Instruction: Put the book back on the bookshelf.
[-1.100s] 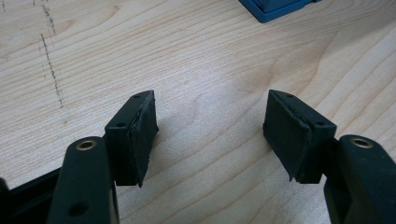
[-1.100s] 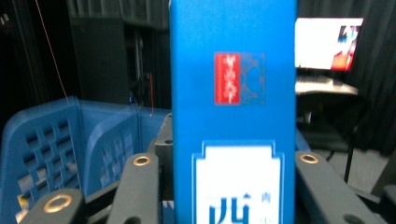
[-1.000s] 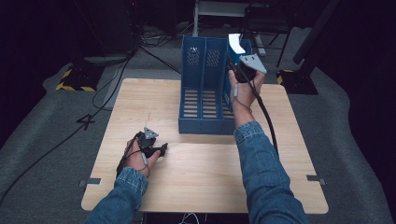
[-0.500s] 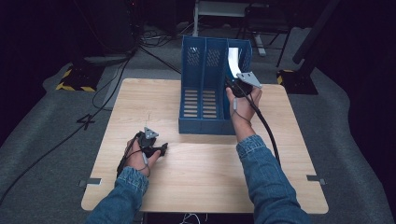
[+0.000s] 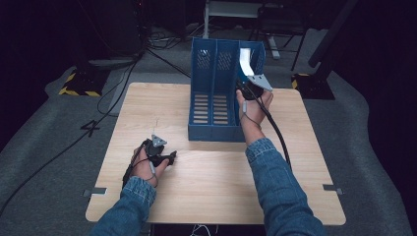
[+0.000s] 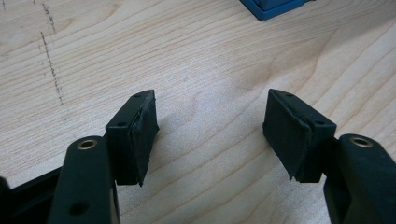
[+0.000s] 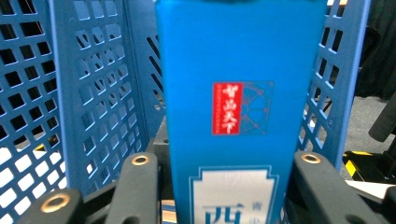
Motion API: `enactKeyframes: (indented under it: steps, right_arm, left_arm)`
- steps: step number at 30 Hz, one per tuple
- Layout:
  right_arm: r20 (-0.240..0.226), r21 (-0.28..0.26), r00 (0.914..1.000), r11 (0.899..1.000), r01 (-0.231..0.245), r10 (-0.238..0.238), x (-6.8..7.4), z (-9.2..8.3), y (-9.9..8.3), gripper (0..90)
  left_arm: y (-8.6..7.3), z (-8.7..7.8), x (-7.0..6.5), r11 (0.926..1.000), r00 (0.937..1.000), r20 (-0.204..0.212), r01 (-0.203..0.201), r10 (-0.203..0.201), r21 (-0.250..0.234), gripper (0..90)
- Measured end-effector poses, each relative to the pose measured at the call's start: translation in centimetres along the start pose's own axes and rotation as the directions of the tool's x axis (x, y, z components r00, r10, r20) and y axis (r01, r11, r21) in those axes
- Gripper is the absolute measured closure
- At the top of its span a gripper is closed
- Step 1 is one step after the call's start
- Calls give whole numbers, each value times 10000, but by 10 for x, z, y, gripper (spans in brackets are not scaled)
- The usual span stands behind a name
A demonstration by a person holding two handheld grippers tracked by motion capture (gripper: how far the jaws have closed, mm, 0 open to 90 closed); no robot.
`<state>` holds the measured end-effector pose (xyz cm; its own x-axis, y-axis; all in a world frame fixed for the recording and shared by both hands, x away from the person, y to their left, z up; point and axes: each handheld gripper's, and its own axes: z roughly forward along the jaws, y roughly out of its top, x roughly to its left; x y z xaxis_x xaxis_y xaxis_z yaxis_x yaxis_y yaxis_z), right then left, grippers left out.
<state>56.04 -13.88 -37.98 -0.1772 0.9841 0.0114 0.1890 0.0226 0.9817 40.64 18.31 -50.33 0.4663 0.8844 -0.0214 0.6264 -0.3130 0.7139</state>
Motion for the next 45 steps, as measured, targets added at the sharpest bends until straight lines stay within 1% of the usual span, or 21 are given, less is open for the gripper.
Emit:
enactKeyframes:
  steps: [3,5,7,9,10,12,15,19,23,25,27,28,30,31,34,36,38,39,40,42,45]
  right_arm:
    - [-20,117,9998,9997,196,-196,0,-1,0,594]
    - [-74,364,9996,9989,290,-288,-2,-5,-1,575]
    - [-224,606,9984,9967,539,-526,-2,-8,-1,534]
    - [-390,600,9976,9964,602,-579,-2,-11,1,459]
    - [-420,611,9978,9966,544,-519,-2,-13,3,435]
    - [-587,660,9967,9960,599,-560,-3,-18,7,423]
    - [-842,674,9954,9964,508,-450,-7,-28,14,414]
    - [-1190,462,9917,9975,538,-480,-12,-46,24,404]
    - [-1670,484,9831,9953,836,-745,-17,-70,32,400]
    - [-1872,628,9782,9927,1030,-897,-21,-80,34,400]
    - [-2177,676,9722,9924,1026,-857,-25,-90,35,391]
    - [-2372,760,9671,9907,1129,-920,-27,-98,35,387]
    - [-2496,865,9603,9848,1505,-1248,-31,-110,34,387]
    - [-2578,861,9575,9840,1559,-1292,-34,-116,34,381]
    - [-2833,1044,9508,9815,1605,-1253,-43,-130,32,373]
    - [-3086,1276,9453,9803,1507,-1052,-50,-139,30,373]
    - [-3228,1507,9417,9771,1501,-949,-57,-146,26,373]
    - [-3228,1507,9417,9771,1501,-949,-57,-146,26,373]
    - [-3285,1614,9398,9748,1543,-943,-60,-150,25,373]
    - [-3423,1898,9364,9703,1496,-774,-70,-159,19,373]
    - [-3677,2276,9280,9616,1533,-609,-80,-167,10,366]
  left_arm:
    - [-1,0,0,10000,10000,18,6,-6,-15,355]
    - [-1,0,0,10000,10000,6,0,0,-14,355]
    - [-1,-1,0,10000,10000,7,8,-8,-5,355]
    - [-1,-1,0,10000,10000,-19,2,-2,-2,355]
    - [-1,-1,0,10000,10000,-26,1,-1,-14,355]
    - [-2,-2,0,10000,10000,-17,27,-27,-33,355]
    - [-3,-3,0,9999,9999,-18,129,-129,-18,356]
    - [-6,-6,2,9999,9999,-38,106,-106,-8,356]
    - [-11,-11,5,9998,9998,-108,185,-185,-28,356]
    - [-14,-14,7,9998,9998,-128,171,-172,-42,356]
    - [-16,-16,9,9998,9997,-136,203,-203,-36,356]
    - [-17,-17,9,9997,9996,-147,226,-226,-31,356]
    - [-19,-20,11,9997,9996,-175,228,-229,-34,355]
    - [-20,-21,12,9997,9996,-189,221,-222,-33,355]
    - [-22,-22,13,9995,9993,-201,306,-306,-32,354]
    - [-23,-22,13,9996,9994,-209,288,-289,-51,353]
    - [-23,-23,13,9996,9995,-190,270,-271,-50,349]
    - [-23,-23,13,9996,9995,-190,270,-271,-50,349]
    - [-23,-23,14,9997,9996,-170,244,-245,-46,349]
    - [-23,-24,15,9998,9997,-124,197,-197,-1,348]
    - [-23,-24,16,9999,9999,-47,113,-113,-10,345]
